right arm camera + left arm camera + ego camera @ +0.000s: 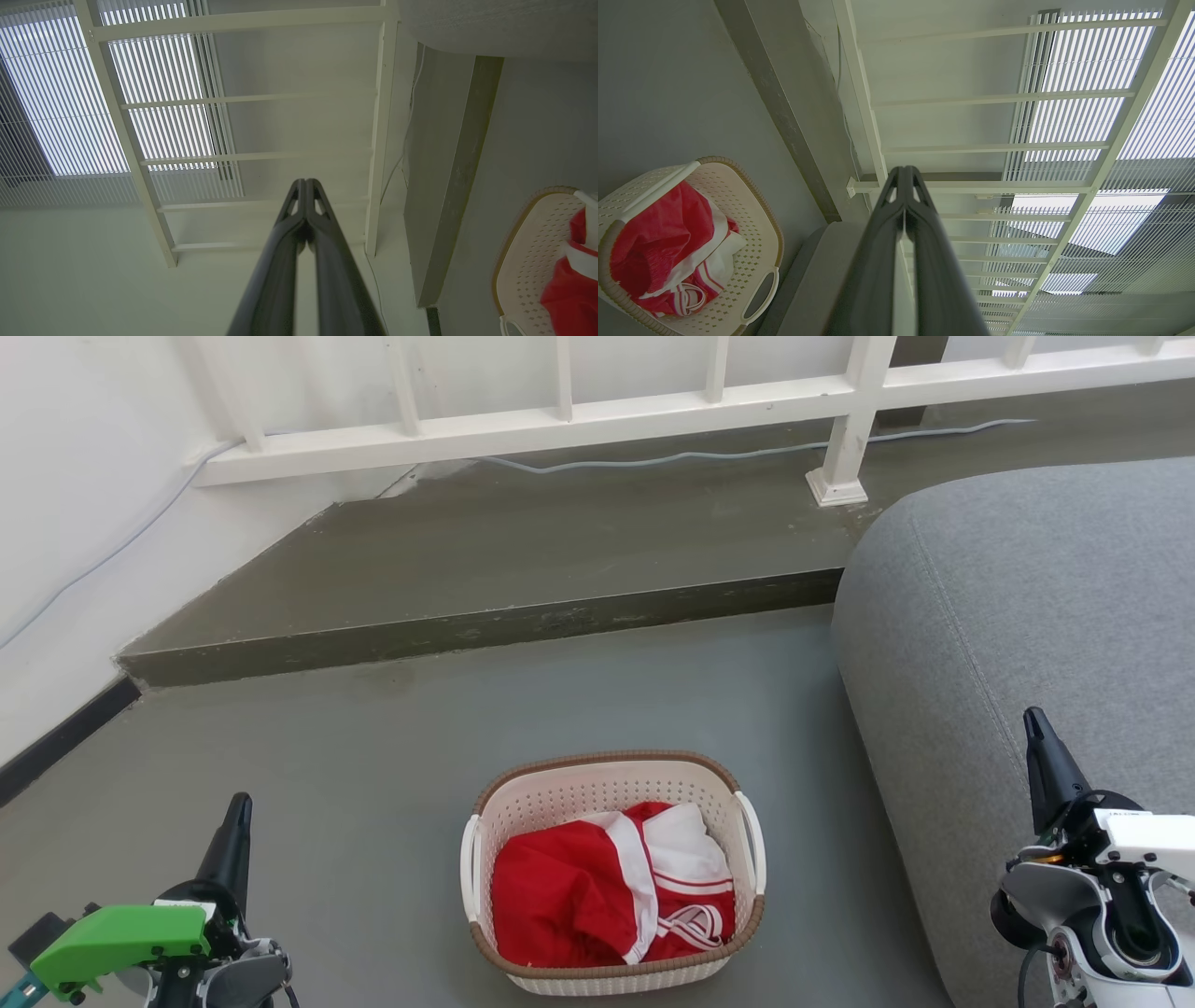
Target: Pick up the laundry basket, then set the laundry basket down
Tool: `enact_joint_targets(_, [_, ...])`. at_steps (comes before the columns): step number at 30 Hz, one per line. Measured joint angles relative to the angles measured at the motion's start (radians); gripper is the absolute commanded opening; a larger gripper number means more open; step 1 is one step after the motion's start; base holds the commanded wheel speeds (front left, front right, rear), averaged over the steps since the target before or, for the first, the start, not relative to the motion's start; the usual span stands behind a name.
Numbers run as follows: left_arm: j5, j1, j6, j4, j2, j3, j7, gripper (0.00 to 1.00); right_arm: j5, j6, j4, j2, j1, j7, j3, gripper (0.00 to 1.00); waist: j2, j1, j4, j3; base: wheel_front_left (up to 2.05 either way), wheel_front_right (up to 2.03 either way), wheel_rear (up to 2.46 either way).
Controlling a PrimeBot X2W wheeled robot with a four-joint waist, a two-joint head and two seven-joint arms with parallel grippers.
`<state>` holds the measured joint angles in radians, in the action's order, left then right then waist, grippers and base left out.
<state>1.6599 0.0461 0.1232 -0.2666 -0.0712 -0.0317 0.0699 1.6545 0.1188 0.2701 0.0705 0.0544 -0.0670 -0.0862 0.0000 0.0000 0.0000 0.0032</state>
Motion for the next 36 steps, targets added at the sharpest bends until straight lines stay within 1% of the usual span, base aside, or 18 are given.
enact_joint_targets(36, [-0.002,0.000,0.000,0.000,0.002,-0.002,0.001,0.00,-0.001,0.000,0.000,-0.001,0.000,-0.004,-0.002,0.00,0.0000,0.0000,0.000,0.000,0.00,0.00,0.00])
